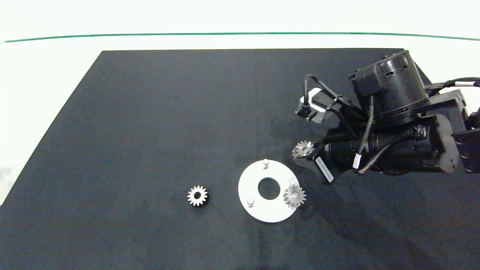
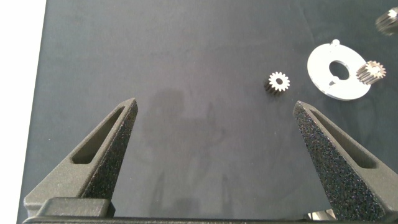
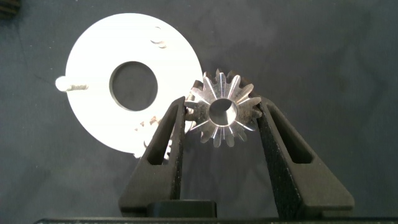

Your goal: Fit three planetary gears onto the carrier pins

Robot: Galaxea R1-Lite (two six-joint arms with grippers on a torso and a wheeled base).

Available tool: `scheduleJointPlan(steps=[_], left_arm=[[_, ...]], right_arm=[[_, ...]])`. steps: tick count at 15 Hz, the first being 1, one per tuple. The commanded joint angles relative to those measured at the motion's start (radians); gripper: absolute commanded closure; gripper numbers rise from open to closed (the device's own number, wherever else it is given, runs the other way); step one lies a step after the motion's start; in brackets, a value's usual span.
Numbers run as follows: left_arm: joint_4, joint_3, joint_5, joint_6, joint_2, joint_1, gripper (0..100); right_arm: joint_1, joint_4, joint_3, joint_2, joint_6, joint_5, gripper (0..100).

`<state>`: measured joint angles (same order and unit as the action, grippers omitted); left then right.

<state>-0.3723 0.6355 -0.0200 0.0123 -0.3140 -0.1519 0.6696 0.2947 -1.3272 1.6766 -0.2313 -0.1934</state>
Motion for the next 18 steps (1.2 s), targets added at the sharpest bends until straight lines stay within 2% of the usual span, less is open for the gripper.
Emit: scheduleJointPlan(steps=[1, 4, 12, 18], left_arm=[[-0.002, 0.001, 0.000, 0.000, 0.000, 0.000, 0], [-0.002, 0.007, 0.000, 0.000, -0.002, 0.000, 0], [-0.002, 0.010, 0.000, 0.000, -0.007, -0.001, 0], [-0.002, 0.009, 0.000, 0.000, -0.008, -0.001, 0]], right_arm=[[0.058, 0.001, -0.052, 0.087, 0.000, -0.027, 90], [0.067, 0.003, -0.093, 0.140, 0.000, -0.040, 90], [0.099, 0.004, -0.159, 0.212, 0.001, -0.040, 90], [0.097, 0.004, -0.164, 0.229, 0.003, -0.040, 90]])
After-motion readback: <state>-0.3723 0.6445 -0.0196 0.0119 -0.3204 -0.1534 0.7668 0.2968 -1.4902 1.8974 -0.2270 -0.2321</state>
